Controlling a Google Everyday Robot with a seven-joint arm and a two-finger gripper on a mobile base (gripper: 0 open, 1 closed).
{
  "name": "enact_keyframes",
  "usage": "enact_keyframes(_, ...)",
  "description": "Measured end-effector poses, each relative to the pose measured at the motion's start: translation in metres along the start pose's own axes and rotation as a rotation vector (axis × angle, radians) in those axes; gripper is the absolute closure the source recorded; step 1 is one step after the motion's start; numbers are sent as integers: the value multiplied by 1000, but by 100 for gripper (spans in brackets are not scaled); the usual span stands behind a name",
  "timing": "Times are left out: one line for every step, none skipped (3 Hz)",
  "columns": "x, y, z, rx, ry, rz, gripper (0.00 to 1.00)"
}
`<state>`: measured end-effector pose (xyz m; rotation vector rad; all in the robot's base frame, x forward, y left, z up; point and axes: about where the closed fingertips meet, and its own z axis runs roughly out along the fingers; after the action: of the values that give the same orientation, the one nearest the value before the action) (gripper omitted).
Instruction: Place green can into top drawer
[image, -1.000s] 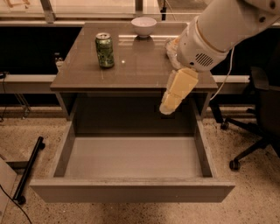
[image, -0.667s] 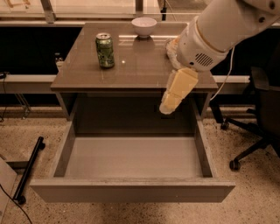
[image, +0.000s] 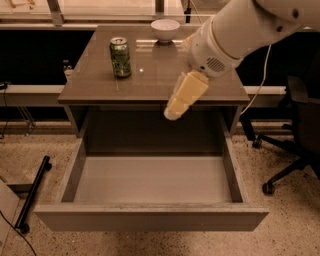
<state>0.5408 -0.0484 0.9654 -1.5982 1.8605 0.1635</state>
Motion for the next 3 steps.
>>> enact_keyframes(-50, -58, 35, 112, -148, -23, 0)
enact_keyframes(-75, -94, 64, 145, -230, -12, 0)
enact_keyframes(-84, -122, 103, 130, -254, 33, 0)
